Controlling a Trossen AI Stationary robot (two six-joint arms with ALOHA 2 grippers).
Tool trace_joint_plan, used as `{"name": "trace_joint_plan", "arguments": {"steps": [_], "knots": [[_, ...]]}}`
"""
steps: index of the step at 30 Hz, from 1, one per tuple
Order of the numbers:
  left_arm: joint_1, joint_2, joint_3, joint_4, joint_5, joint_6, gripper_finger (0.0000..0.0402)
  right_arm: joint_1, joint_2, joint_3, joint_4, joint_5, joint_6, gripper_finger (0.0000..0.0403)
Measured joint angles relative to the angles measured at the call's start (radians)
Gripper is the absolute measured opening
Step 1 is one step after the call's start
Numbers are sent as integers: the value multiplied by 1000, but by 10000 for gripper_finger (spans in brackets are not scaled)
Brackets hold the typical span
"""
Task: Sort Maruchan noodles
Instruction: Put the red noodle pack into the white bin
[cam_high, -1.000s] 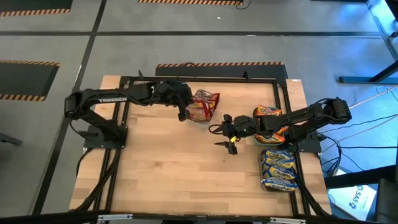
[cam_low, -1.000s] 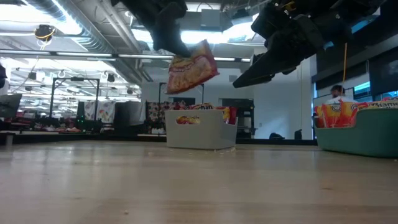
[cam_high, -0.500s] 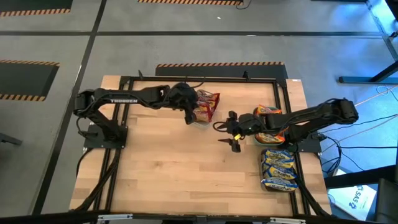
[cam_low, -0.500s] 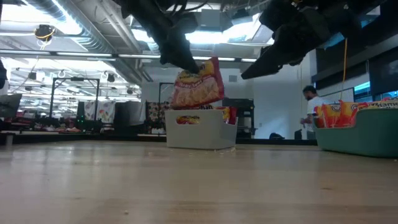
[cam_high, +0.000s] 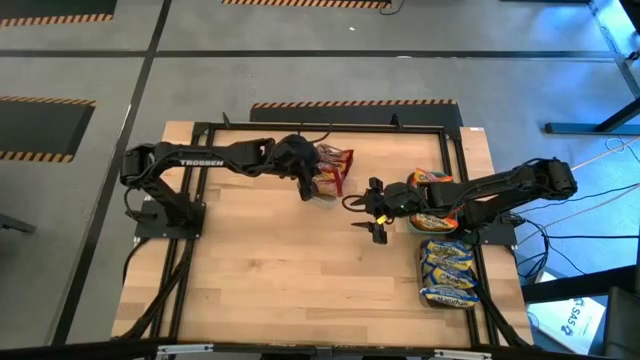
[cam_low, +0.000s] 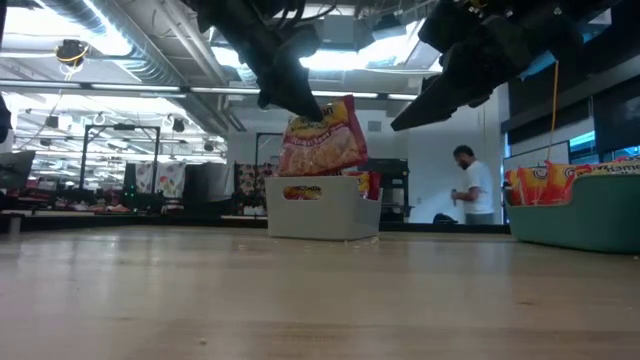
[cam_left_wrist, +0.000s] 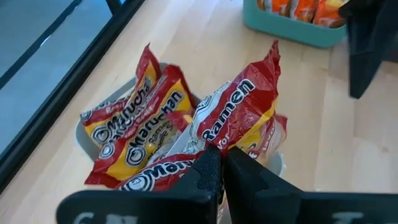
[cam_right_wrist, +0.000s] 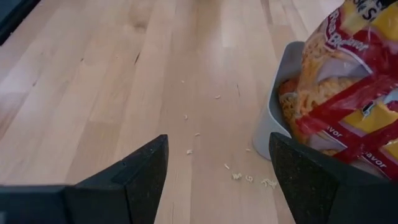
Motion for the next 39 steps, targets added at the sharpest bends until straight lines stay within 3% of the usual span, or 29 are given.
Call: {"name": "trace_joint_plan", "arguments": {"steps": [9,31,39], "knots": [[-8,2,0,-37,-54,-1,8,0,1,0,0,0,0,266],[-24,109,0,-61,-65,-1,9,0,1,0,-8,0,4,266],[-24,59,0,-103,-162,48,9,0,4,0,5,9,4,266]]}}
